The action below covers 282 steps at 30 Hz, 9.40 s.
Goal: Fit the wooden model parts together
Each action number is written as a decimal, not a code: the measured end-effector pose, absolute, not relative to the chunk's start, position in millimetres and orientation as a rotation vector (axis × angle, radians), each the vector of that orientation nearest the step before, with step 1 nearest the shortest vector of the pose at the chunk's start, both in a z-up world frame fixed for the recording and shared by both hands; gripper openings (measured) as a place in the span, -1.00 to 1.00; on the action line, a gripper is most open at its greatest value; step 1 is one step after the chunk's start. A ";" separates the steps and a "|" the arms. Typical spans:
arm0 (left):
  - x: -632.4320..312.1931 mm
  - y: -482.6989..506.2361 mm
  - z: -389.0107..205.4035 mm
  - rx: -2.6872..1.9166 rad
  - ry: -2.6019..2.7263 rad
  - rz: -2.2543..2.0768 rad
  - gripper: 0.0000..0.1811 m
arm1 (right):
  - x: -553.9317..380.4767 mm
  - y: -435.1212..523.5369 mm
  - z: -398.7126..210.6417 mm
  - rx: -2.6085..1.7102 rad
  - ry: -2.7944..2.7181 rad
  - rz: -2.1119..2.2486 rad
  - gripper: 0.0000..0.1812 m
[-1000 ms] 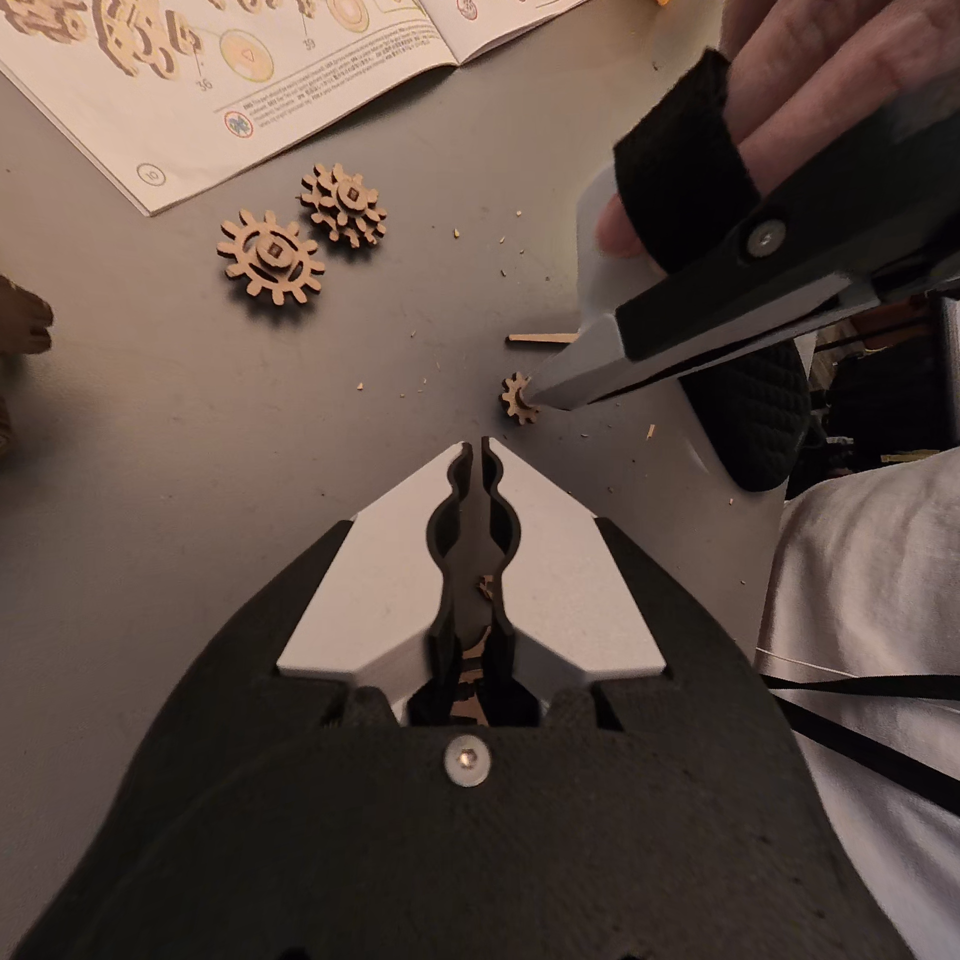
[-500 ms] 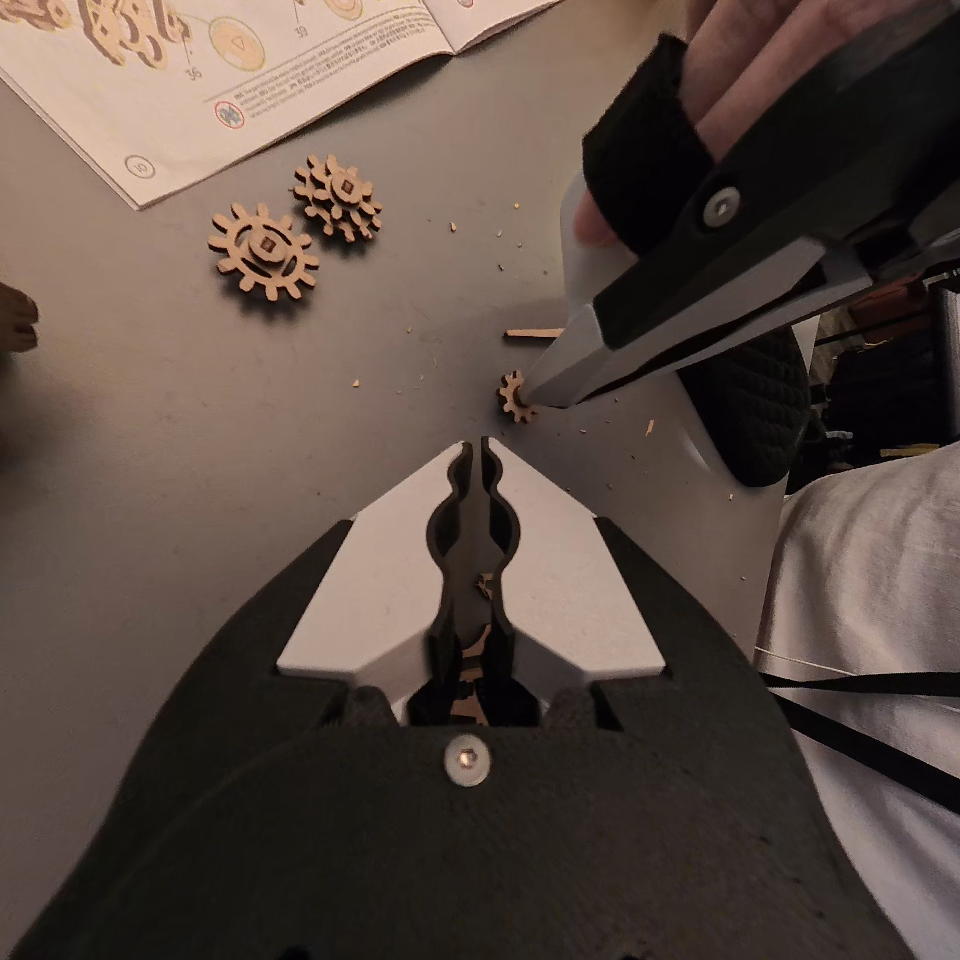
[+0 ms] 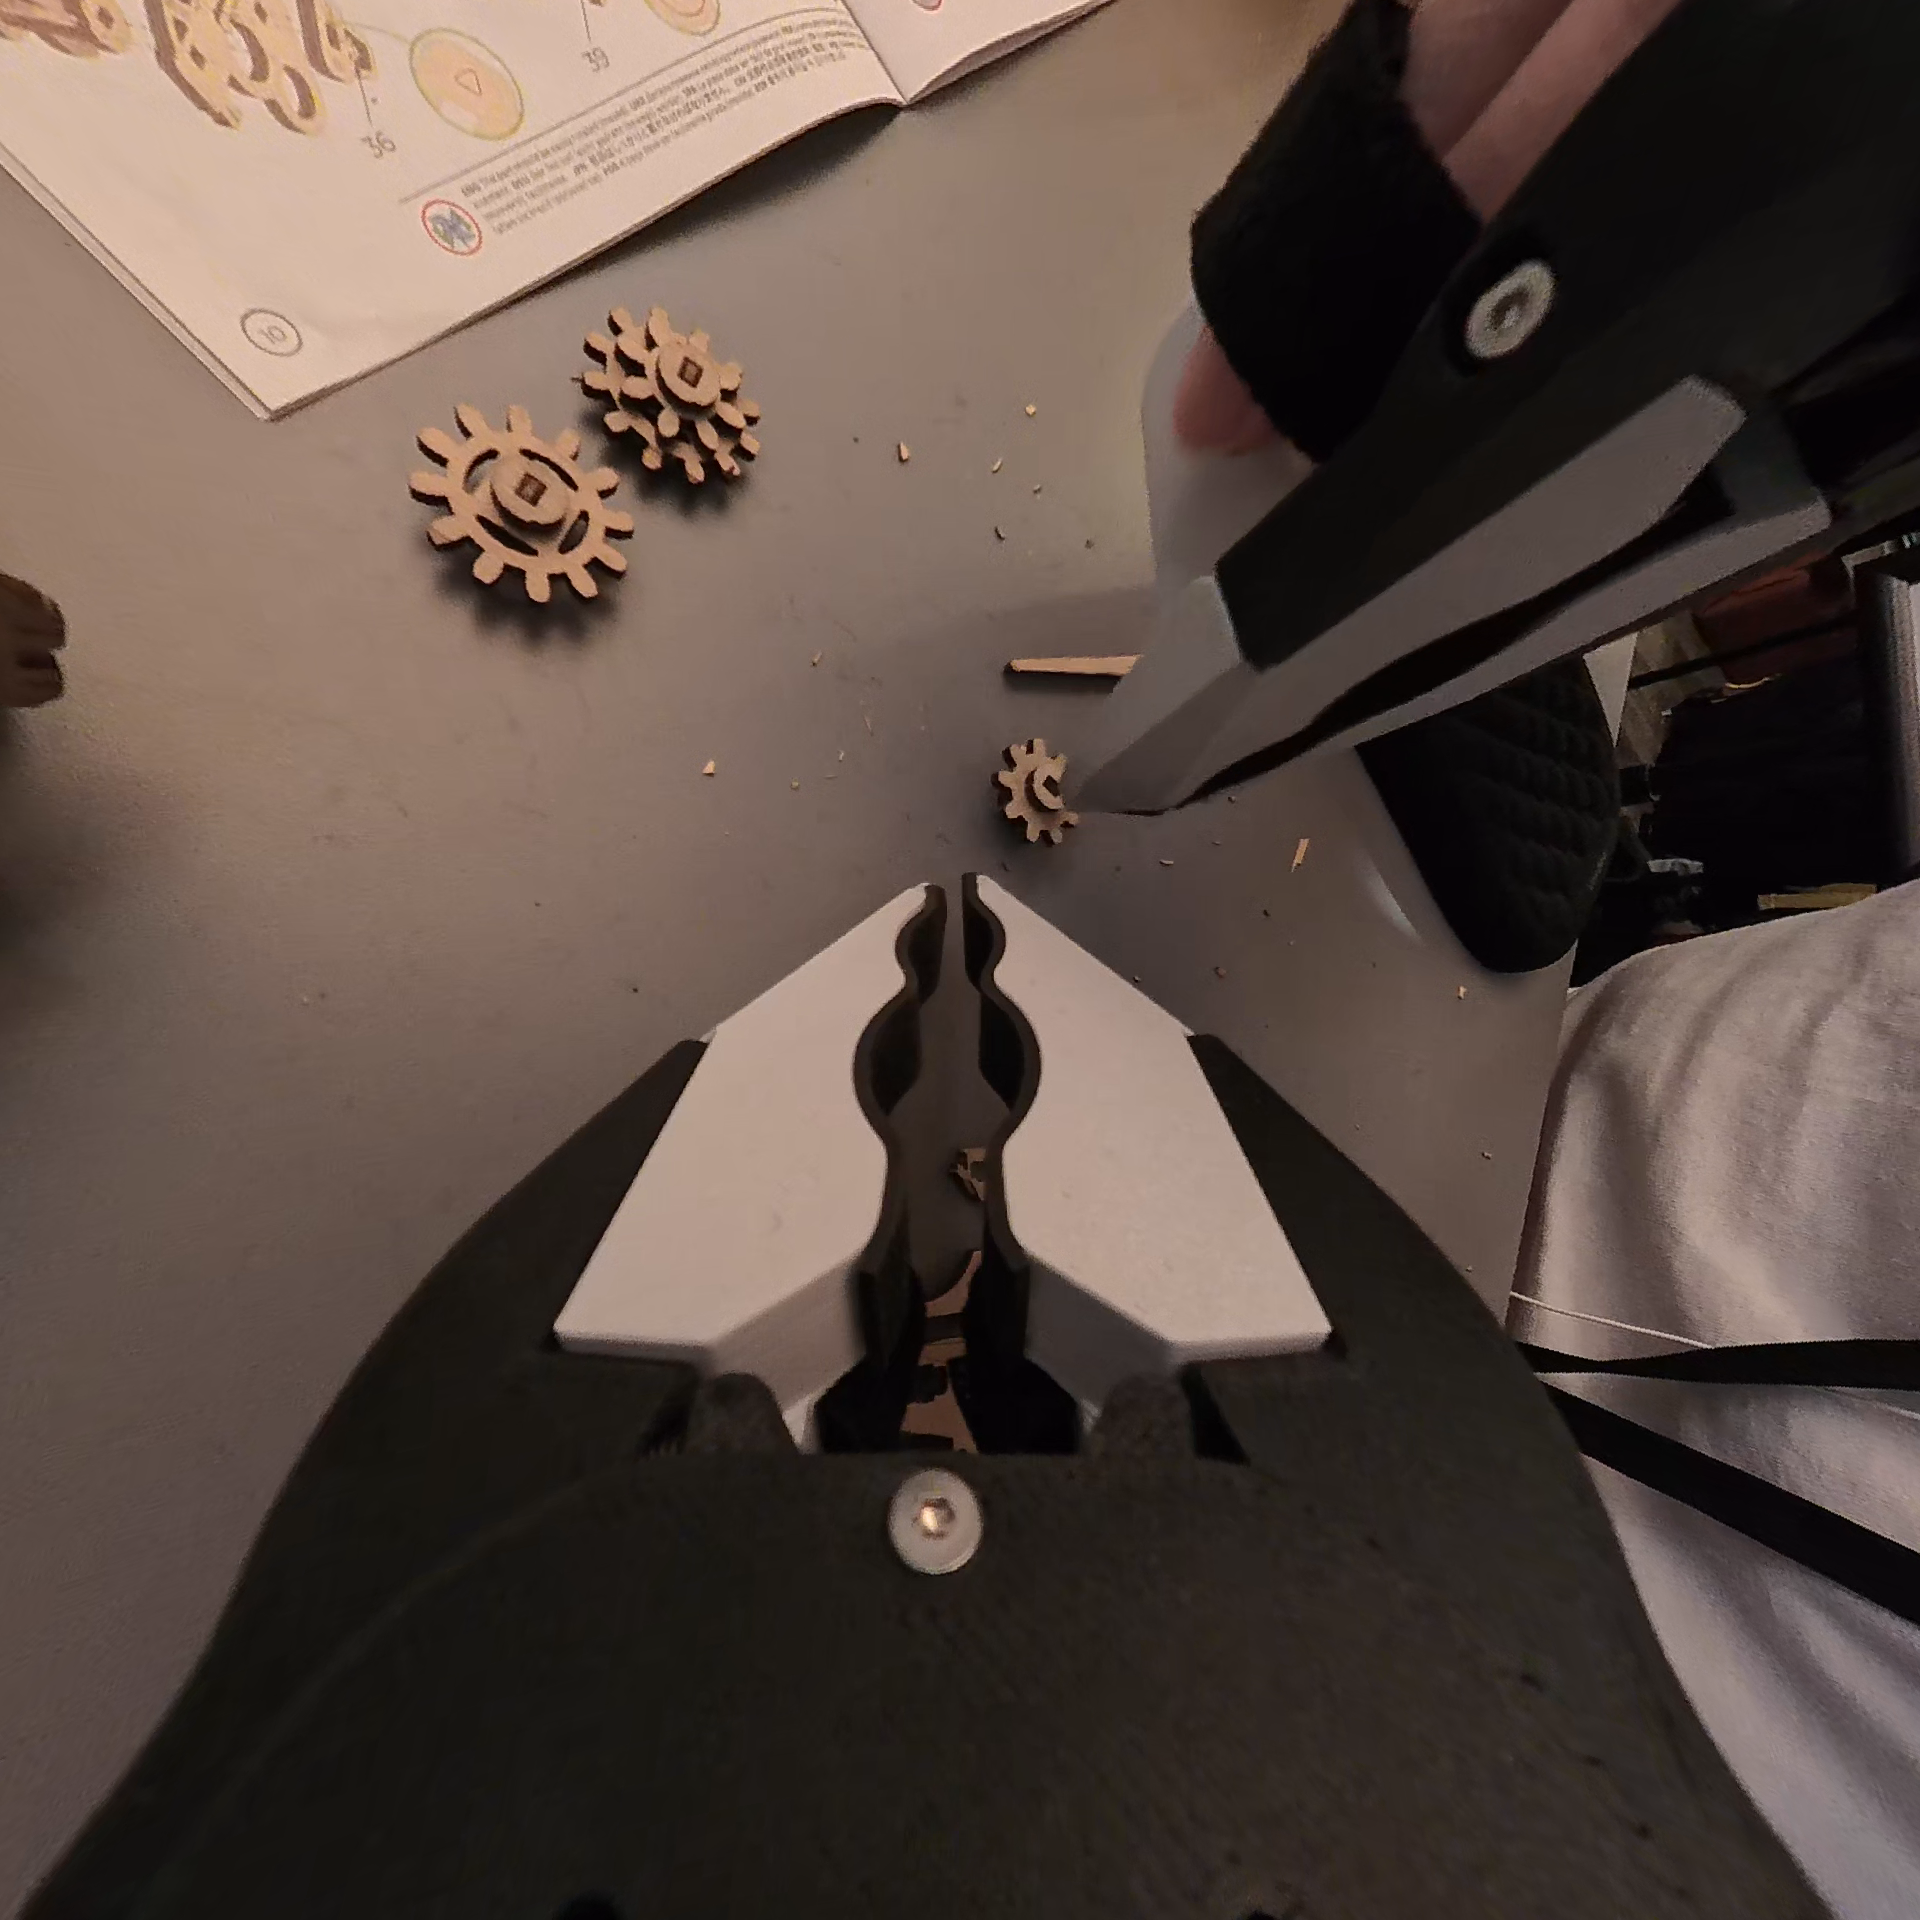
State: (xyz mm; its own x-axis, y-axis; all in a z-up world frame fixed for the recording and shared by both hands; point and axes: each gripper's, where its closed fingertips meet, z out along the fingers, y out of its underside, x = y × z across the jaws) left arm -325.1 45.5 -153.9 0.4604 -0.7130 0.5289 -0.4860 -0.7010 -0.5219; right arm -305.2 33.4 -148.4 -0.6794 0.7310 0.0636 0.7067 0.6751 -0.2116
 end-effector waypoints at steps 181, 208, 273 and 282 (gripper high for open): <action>-323.9 47.0 -148.5 -2.387 1.018 -1.099 -0.99 | -304.9 32.8 -156.4 -1.067 -2.790 0.095 -0.99; -325.2 49.4 -143.1 -2.365 1.010 -1.093 -0.99 | -305.6 34.0 -156.4 -1.127 -2.754 0.201 -1.00; -293.7 31.3 -73.1 -1.876 1.120 -1.309 -0.99 | -304.8 40.2 -65.0 -0.856 -1.534 -0.049 -0.75; -292.1 18.6 -54.4 -1.288 1.502 -0.566 -0.98 | -295.0 20.3 -35.3 -1.004 -1.450 0.548 -0.61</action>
State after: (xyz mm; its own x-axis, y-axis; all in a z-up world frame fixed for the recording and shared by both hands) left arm -292.1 18.6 -54.4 0.1070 -0.9137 -0.3921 -0.4273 0.3138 -0.8479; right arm -295.0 20.3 -35.3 0.1035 0.8288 0.5499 0.2578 0.5116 -0.8197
